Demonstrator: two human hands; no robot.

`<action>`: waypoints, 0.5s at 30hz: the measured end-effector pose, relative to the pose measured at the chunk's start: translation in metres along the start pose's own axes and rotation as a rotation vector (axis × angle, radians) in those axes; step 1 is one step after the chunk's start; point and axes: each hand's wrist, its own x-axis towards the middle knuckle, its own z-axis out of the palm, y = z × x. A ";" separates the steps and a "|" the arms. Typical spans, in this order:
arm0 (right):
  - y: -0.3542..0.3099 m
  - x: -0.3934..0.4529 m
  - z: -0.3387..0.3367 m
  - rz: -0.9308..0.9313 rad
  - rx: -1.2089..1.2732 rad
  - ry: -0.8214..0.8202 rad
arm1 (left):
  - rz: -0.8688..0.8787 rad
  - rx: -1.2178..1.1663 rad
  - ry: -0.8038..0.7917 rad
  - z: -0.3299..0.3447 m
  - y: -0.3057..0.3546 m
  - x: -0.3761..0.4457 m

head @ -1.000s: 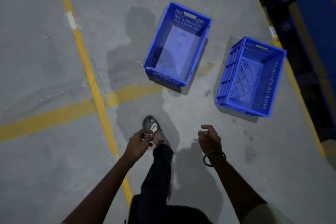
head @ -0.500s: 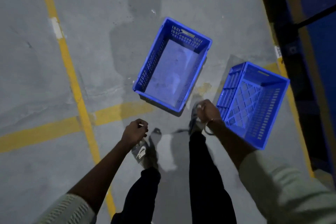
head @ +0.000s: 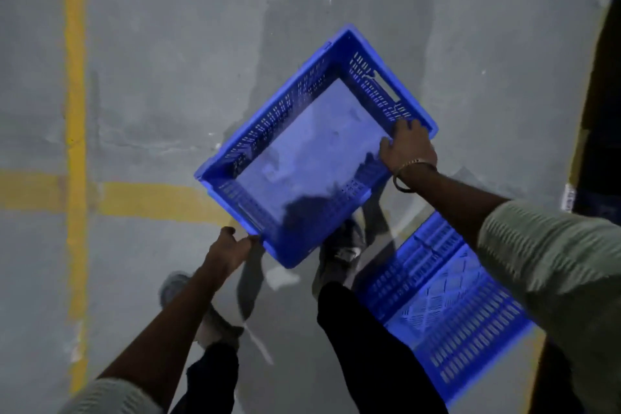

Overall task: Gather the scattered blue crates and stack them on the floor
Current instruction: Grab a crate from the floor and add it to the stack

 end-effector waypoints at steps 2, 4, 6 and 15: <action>0.010 0.025 0.004 0.006 -0.121 0.140 | -0.033 -0.044 -0.027 0.024 0.021 -0.012; 0.019 0.051 0.005 0.014 -0.177 0.218 | -0.010 -0.162 -0.029 0.043 0.025 -0.002; 0.030 0.078 0.011 0.040 -0.213 0.154 | 0.045 -0.230 0.014 0.056 0.016 0.015; 0.032 0.101 -0.015 0.050 -0.075 -0.188 | 0.110 -0.277 0.133 0.040 -0.048 0.070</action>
